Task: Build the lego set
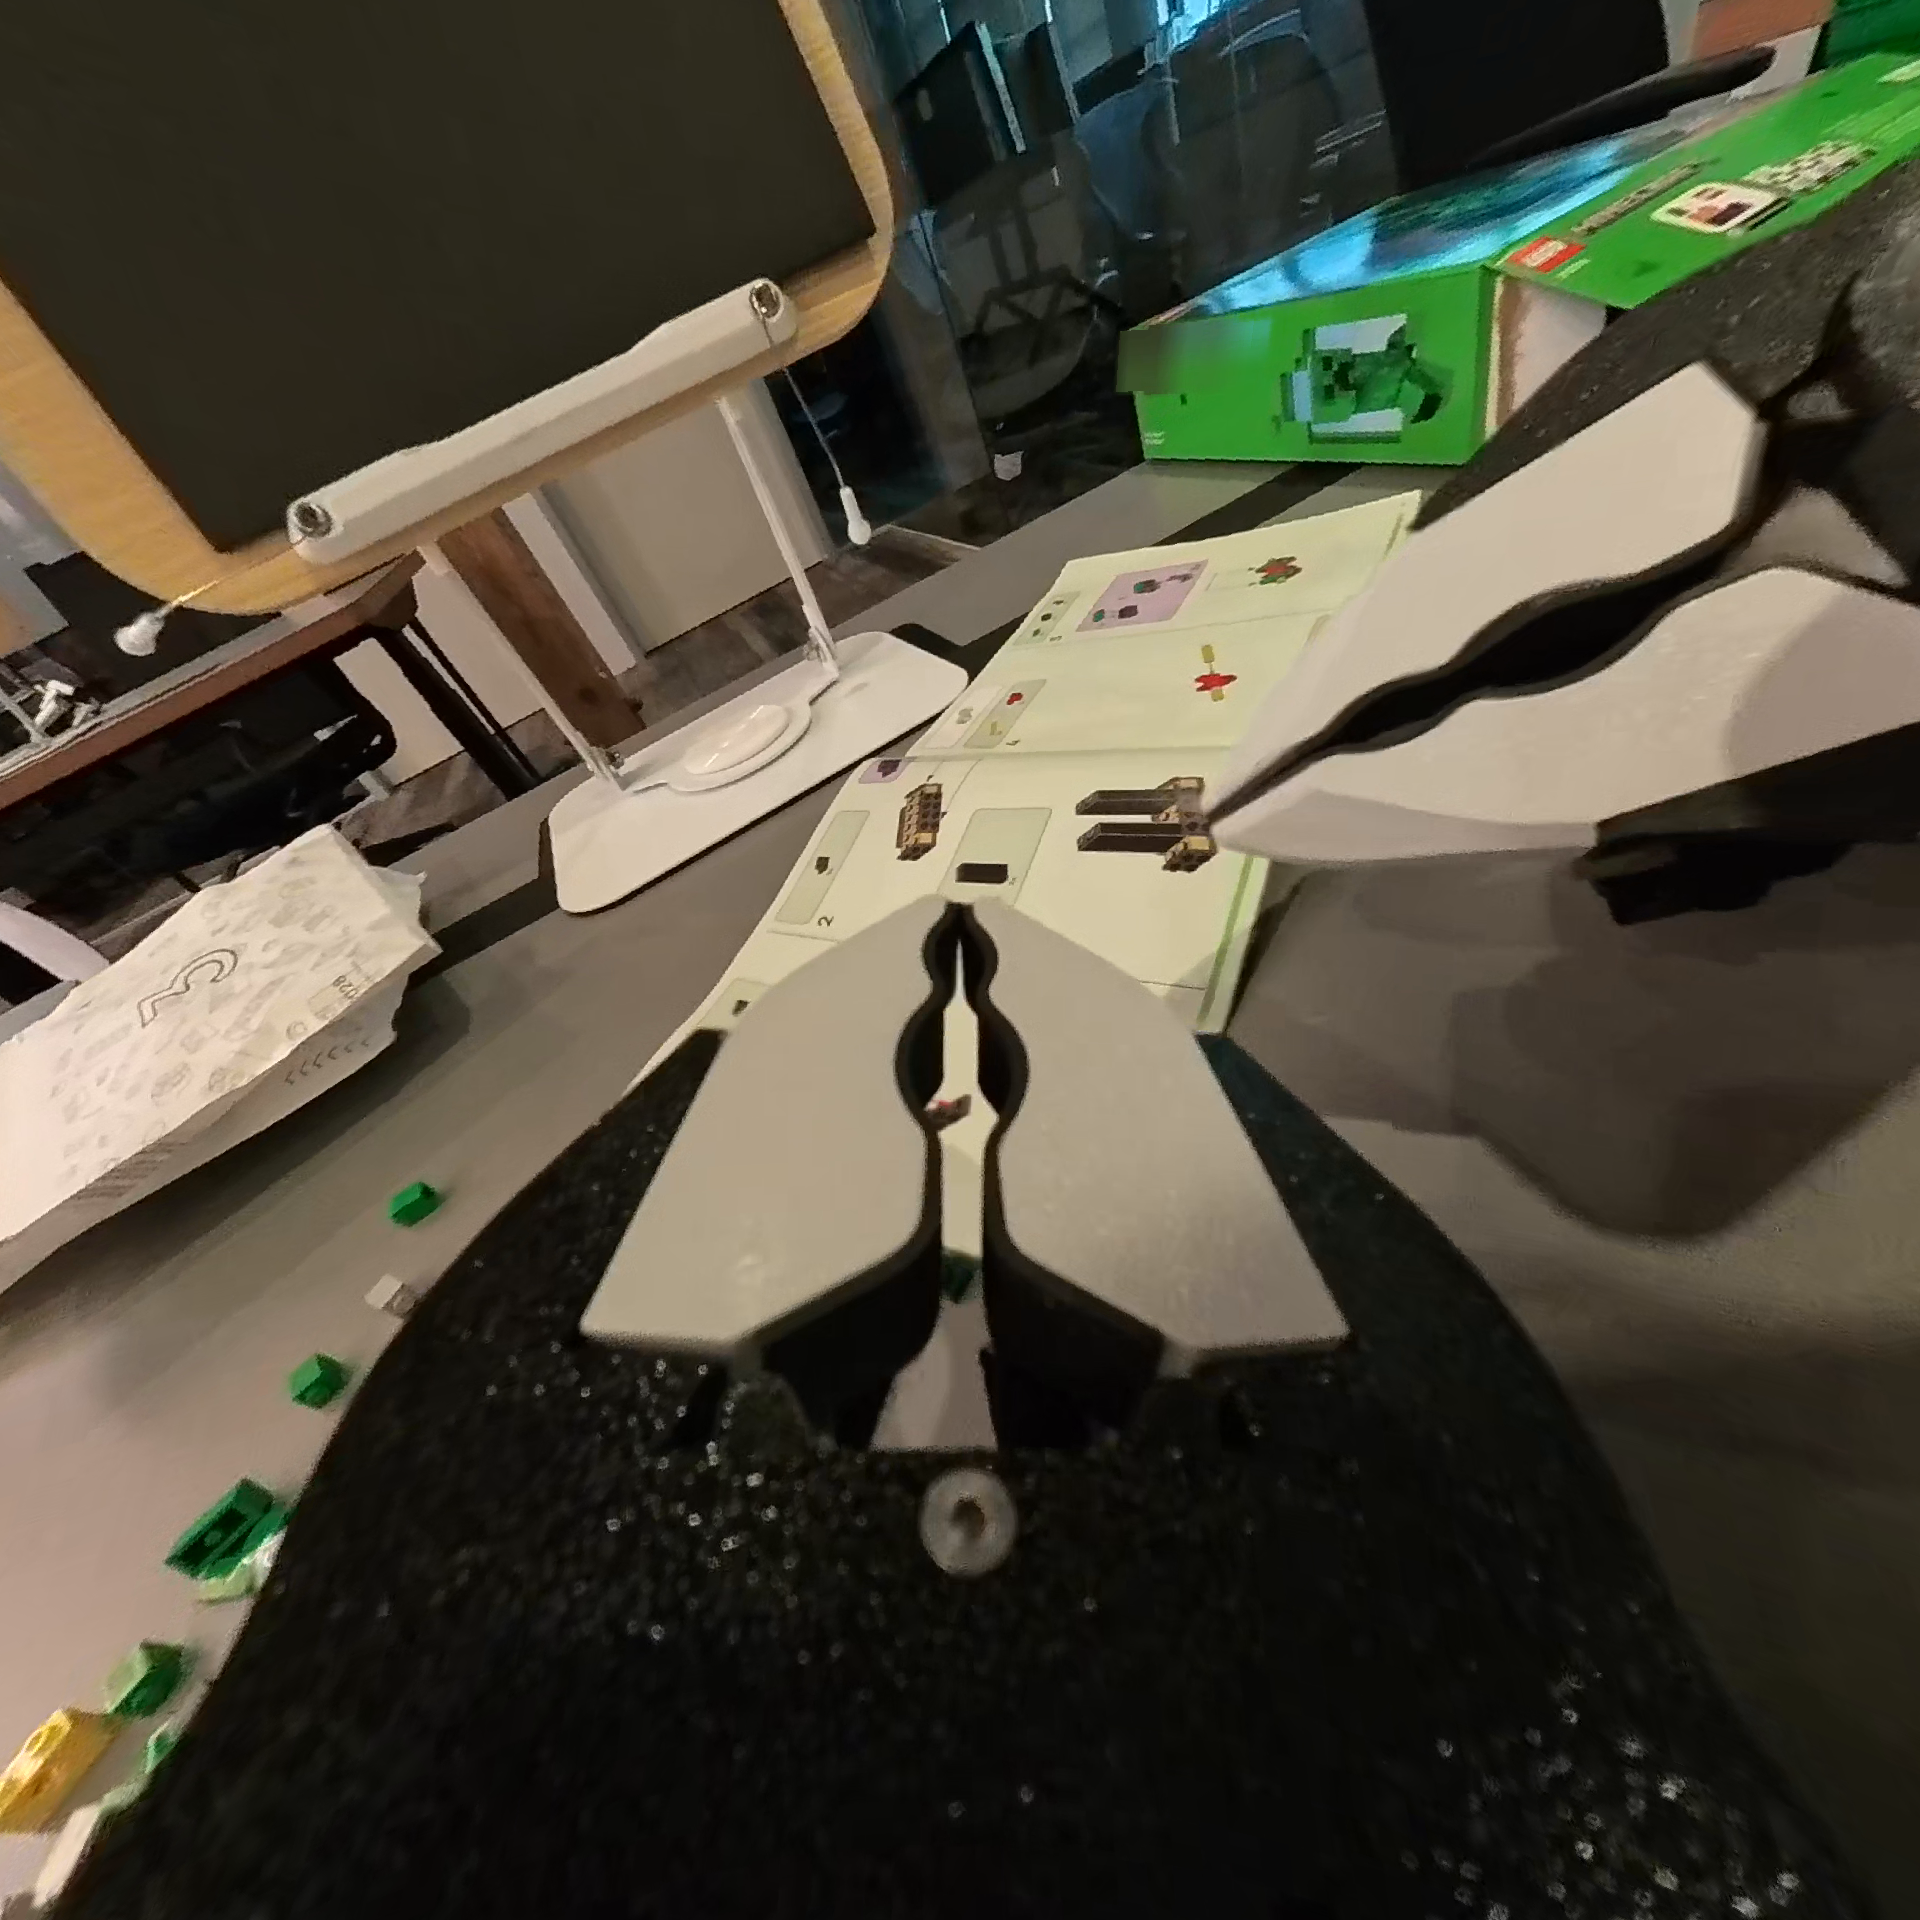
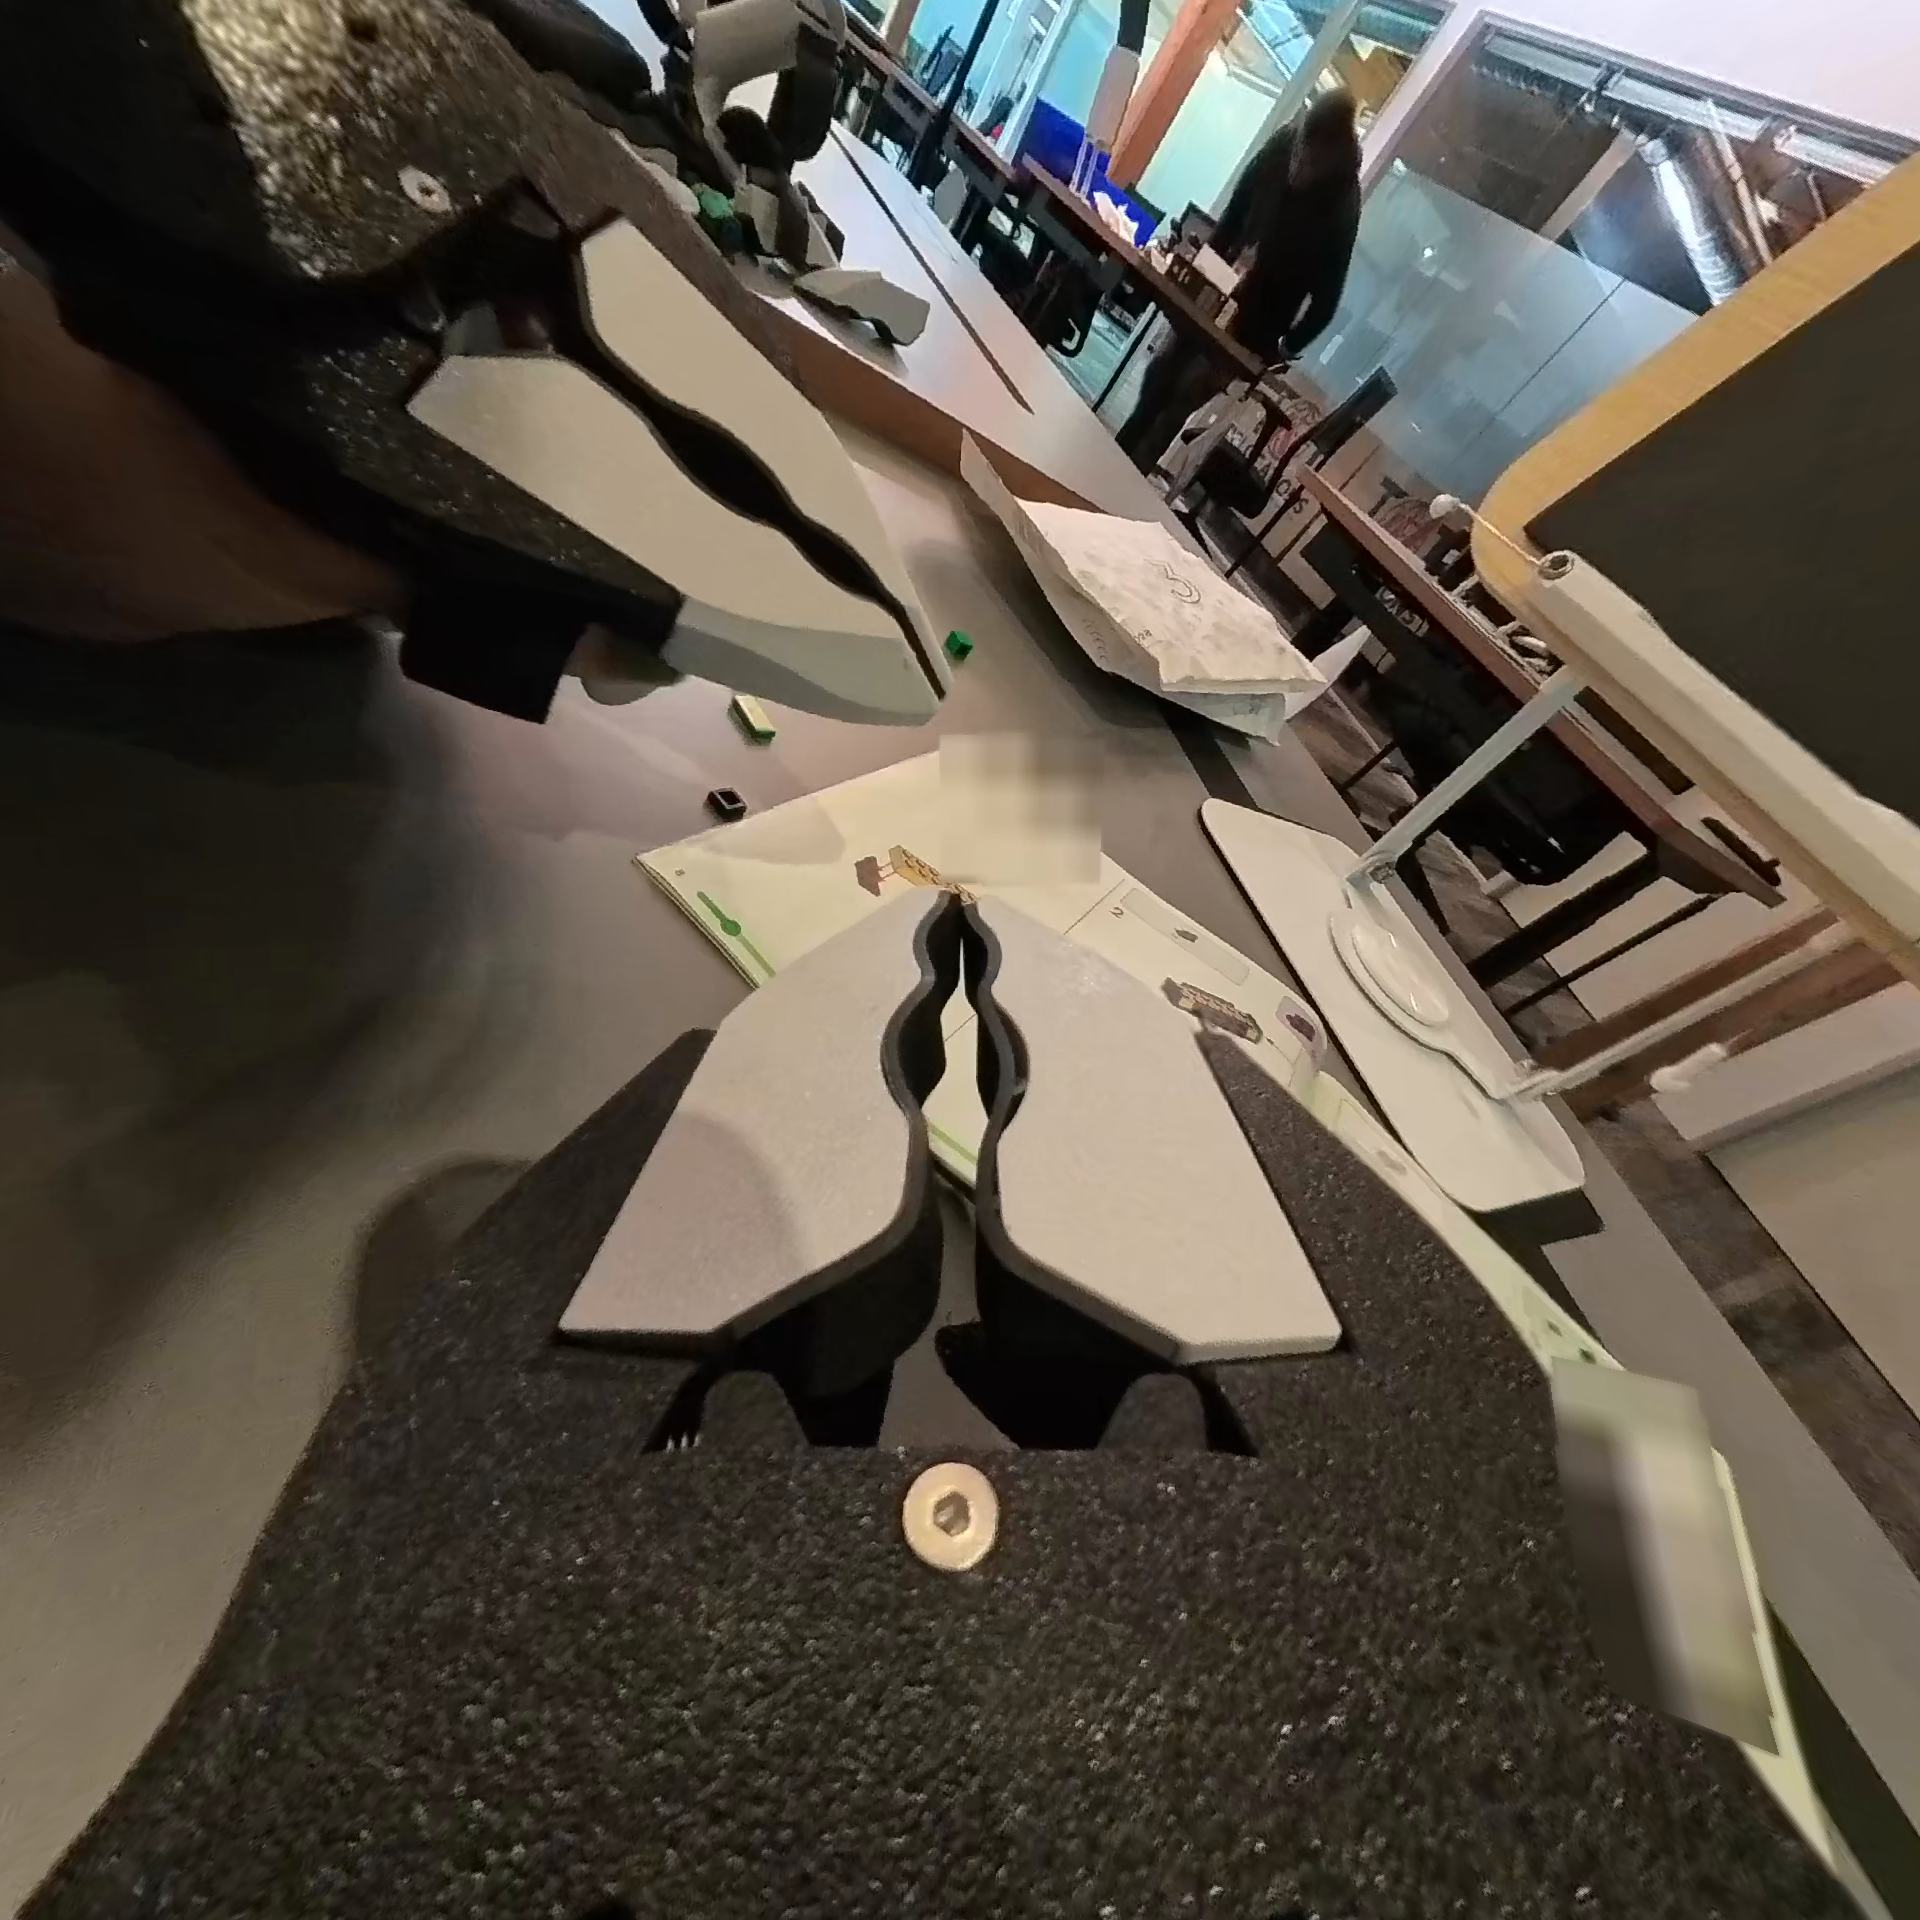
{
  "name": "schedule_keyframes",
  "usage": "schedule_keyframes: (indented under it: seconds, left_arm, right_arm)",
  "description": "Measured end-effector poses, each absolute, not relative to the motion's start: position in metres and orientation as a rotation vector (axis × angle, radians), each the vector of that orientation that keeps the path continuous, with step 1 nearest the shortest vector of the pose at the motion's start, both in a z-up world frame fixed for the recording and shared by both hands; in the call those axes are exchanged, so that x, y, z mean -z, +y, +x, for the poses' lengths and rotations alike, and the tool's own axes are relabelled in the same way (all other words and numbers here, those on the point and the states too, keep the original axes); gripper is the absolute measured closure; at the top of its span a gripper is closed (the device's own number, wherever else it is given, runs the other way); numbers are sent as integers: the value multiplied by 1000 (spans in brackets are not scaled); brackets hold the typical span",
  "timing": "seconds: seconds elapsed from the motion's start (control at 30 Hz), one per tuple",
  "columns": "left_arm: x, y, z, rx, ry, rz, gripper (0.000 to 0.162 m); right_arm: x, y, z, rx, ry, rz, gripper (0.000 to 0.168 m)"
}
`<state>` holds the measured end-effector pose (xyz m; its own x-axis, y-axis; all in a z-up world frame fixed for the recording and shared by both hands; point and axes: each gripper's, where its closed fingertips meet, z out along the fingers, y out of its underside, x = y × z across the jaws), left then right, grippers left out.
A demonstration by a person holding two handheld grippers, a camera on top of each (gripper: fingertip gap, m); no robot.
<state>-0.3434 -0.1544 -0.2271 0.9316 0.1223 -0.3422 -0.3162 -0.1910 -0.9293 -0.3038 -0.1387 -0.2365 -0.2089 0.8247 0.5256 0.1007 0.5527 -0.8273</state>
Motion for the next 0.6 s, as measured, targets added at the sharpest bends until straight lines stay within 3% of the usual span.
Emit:
schedule_keyframes:
  seconds: [0.33,0.6]
  left_arm:
    - [224,-195,-428,-666,-170,-1864,162]
    - [270,-191,-487,-151,-326,-2424,134]
  right_arm:
    - [234,-132,-305,-841,-1637,-828,168]
    - [231,-131,-305,-873,-1617,-833,168]
